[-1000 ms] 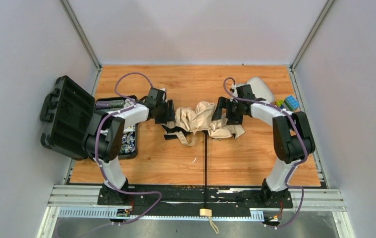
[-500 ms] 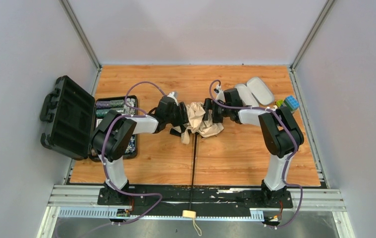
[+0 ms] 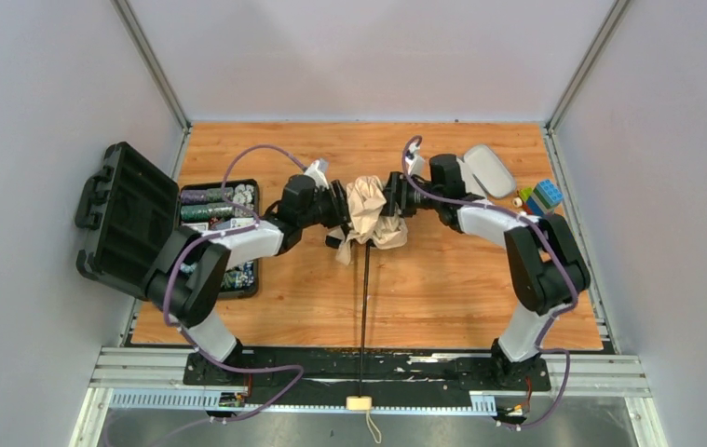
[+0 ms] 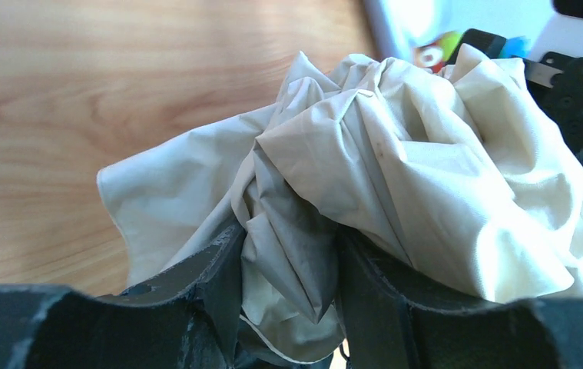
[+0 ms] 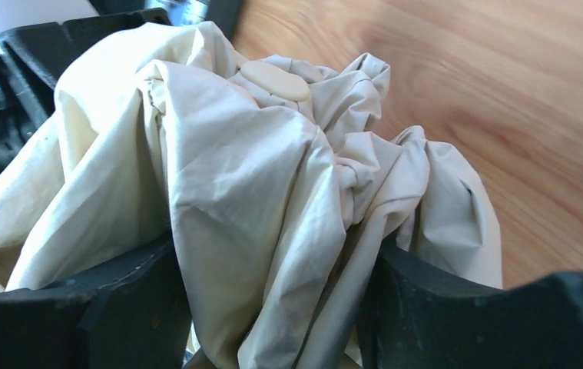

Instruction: Put away the umbrella

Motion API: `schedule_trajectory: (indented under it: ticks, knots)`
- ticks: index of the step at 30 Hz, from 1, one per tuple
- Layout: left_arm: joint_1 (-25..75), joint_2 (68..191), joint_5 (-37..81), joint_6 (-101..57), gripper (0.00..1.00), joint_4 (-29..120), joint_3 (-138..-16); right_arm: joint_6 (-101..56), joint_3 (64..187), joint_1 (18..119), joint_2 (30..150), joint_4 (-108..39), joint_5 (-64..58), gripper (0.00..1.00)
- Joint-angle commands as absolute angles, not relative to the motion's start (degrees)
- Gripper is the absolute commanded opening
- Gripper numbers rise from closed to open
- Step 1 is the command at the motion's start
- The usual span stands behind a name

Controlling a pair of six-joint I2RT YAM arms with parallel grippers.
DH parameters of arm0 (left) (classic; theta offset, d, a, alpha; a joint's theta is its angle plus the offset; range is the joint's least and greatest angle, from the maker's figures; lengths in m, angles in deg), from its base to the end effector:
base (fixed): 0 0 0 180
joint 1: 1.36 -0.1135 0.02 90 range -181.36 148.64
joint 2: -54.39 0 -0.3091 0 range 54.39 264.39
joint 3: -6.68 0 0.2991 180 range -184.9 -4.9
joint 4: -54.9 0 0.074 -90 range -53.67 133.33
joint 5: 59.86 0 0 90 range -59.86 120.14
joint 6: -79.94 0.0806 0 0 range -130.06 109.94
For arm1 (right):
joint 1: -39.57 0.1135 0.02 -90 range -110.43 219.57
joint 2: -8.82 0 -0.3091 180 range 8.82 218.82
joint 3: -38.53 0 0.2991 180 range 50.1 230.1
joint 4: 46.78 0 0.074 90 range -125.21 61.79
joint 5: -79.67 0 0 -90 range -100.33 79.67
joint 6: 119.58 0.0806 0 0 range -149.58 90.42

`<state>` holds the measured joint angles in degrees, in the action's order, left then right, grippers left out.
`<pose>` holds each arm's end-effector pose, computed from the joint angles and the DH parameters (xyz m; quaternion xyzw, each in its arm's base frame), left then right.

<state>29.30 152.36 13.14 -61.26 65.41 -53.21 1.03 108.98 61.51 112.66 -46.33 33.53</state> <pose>0.3598 -0.2407 0.1652 -0.0754 0.8459 -0.4313 0.3044 0.3997 0.2212 0.1754 -0.1134 0.8294 0.4888 0.2457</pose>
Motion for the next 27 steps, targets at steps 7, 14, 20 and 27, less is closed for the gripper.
schedule_trajectory:
  ticks: [7,14,20,27]
  knots:
    - [32.5,134.9,0.7,-41.8,0.47,67.1,-69.8,-7.1,123.6,64.6,94.2,-51.0,36.6,0.19]
    - [32.5,130.2,-1.0,-29.7,0.45,66.1,-79.4,-18.3,133.0,64.7,88.8,-52.3,33.6,0.05]
    - [32.8,127.8,-3.8,-27.8,0.44,72.3,-71.3,-19.8,120.1,65.4,86.5,-69.1,36.9,0.0]
    - [38.8,126.1,3.0,-22.7,0.42,87.2,-42.5,-30.6,92.5,68.5,88.0,-88.2,36.1,0.0]
